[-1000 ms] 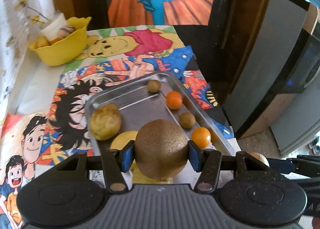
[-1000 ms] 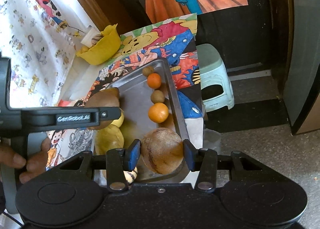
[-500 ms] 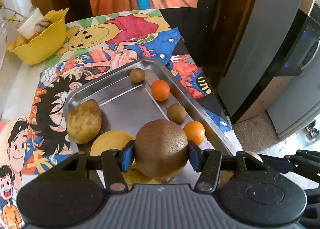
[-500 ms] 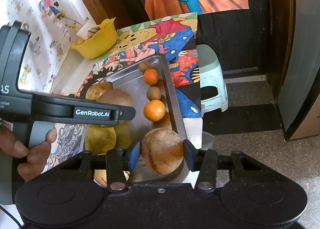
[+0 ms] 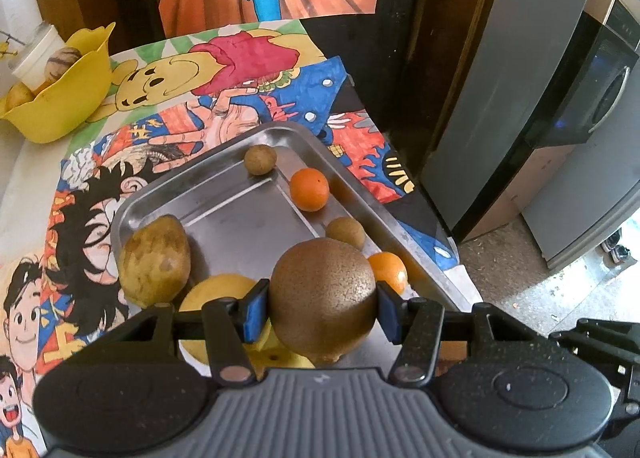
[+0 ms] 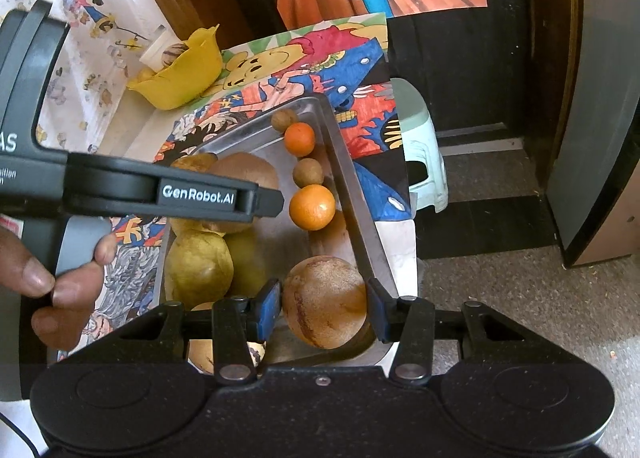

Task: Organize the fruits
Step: 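Lower the kiwi and brown fruit onto the tray and open both tools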

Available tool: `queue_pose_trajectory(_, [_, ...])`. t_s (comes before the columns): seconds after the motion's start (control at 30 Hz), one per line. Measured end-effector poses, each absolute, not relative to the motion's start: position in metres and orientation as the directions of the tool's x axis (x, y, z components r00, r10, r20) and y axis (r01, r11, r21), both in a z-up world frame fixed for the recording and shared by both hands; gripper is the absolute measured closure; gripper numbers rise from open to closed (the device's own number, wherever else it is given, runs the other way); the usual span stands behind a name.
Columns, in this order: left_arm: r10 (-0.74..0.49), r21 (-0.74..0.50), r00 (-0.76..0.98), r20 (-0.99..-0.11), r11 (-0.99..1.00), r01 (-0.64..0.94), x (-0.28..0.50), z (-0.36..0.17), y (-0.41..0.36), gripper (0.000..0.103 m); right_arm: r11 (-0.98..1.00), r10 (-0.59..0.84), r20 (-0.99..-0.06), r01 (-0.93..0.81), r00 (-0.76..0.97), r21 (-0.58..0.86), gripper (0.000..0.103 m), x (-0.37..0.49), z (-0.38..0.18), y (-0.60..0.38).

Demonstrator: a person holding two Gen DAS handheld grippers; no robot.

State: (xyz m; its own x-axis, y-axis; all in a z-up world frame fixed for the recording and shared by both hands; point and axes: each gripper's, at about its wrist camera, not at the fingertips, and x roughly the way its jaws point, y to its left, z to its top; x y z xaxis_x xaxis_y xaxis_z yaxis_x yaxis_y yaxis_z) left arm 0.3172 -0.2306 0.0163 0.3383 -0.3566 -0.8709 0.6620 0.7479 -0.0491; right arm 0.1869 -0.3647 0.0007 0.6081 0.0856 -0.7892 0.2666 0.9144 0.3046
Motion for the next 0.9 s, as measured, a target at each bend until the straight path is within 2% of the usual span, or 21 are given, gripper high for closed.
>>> queue_pose_trajectory(0.47, [-0.328,0.063,0.377,-0.866,0.678,0.733,0.338,0.01,-0.237,0.044,0.917,0.043,-0.811,0.3,0.583,0.264,0.055,0.203,-0.007,-0.346])
queue_pose_trajectory(0.9, [-0.334,0.05,0.34,-0.879,0.644,0.763,0.348,0.002,-0.239,0.042,0.918,0.012,-0.815,0.316,0.579,0.238,0.054,0.206,-0.007,-0.341])
